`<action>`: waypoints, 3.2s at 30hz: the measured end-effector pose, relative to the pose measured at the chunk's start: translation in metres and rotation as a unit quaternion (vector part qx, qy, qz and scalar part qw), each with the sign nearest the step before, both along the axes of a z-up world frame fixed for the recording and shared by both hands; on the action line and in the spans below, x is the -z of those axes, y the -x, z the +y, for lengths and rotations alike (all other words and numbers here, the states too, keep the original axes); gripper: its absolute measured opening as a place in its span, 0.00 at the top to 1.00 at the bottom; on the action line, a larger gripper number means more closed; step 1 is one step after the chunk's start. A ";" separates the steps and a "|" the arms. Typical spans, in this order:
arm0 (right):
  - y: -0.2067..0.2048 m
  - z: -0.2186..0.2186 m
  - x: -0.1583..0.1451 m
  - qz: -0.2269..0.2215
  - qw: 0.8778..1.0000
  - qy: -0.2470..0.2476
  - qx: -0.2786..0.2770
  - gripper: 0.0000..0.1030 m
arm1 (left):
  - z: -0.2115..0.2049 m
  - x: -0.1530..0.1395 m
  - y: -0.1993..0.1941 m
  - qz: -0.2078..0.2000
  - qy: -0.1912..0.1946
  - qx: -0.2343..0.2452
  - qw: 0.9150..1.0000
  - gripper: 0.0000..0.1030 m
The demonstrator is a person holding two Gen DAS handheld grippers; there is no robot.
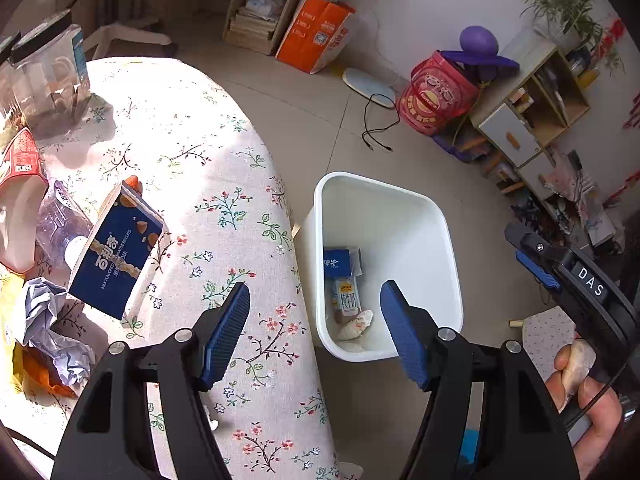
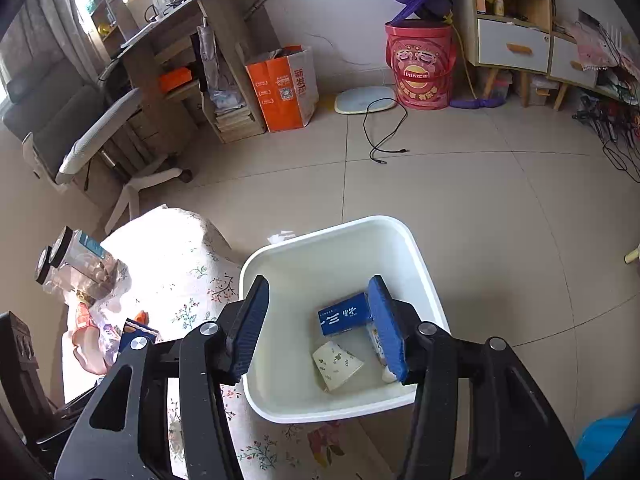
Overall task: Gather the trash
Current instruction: 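Move the left tool to the yellow snack packet and close on it, then grasp the clear plastic wrapper with the right tool while the left tool lifts the yellow packet, then carry the yellow packet in the left tool while the right tool carries the wrapper over the bin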
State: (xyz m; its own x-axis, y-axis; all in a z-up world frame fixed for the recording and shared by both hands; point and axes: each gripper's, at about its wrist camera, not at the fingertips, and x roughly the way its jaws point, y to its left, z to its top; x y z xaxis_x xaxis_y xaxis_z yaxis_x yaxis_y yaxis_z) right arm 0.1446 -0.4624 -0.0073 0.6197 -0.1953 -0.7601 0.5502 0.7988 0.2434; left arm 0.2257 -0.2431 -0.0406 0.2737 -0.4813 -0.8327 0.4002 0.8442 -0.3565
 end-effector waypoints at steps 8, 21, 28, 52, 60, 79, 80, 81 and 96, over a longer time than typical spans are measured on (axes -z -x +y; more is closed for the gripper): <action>-0.008 0.019 -0.001 0.010 1.000 0.014 -0.026 0.51 | 0.105 -0.019 -0.001 -0.017 -0.061 -0.053 0.997 0.35; -0.047 0.147 0.012 0.056 0.974 0.042 -0.214 0.44 | 0.236 0.029 0.003 0.026 -0.133 -0.139 0.981 0.35; -0.061 0.221 0.042 0.111 0.942 0.067 -0.311 0.39 | 0.223 0.049 0.002 0.004 -0.196 -0.111 0.974 0.35; -0.059 0.255 0.093 0.212 0.901 0.064 -0.372 0.38 | 0.248 0.039 0.001 0.018 -0.133 -0.168 0.977 0.90; -0.057 0.271 0.104 0.236 0.888 0.067 -0.389 0.72 | 0.253 0.006 0.003 -0.015 -0.085 -0.182 0.979 0.91; -0.054 0.227 0.045 0.119 0.929 0.023 -0.349 0.79 | 0.220 -0.022 0.019 -0.056 -0.071 -0.138 0.986 0.92; -0.052 0.225 0.042 0.114 0.931 0.023 -0.346 0.79 | 0.216 -0.024 0.020 -0.058 -0.067 -0.133 0.987 0.92; -0.052 0.222 0.039 0.109 0.933 0.021 -0.343 0.79 | 0.212 -0.025 0.021 -0.060 -0.064 -0.128 0.988 0.92; -0.027 0.123 -0.001 0.022 0.971 -0.032 -0.235 0.79 | 0.117 -0.038 0.025 -0.041 0.009 -0.058 0.997 0.92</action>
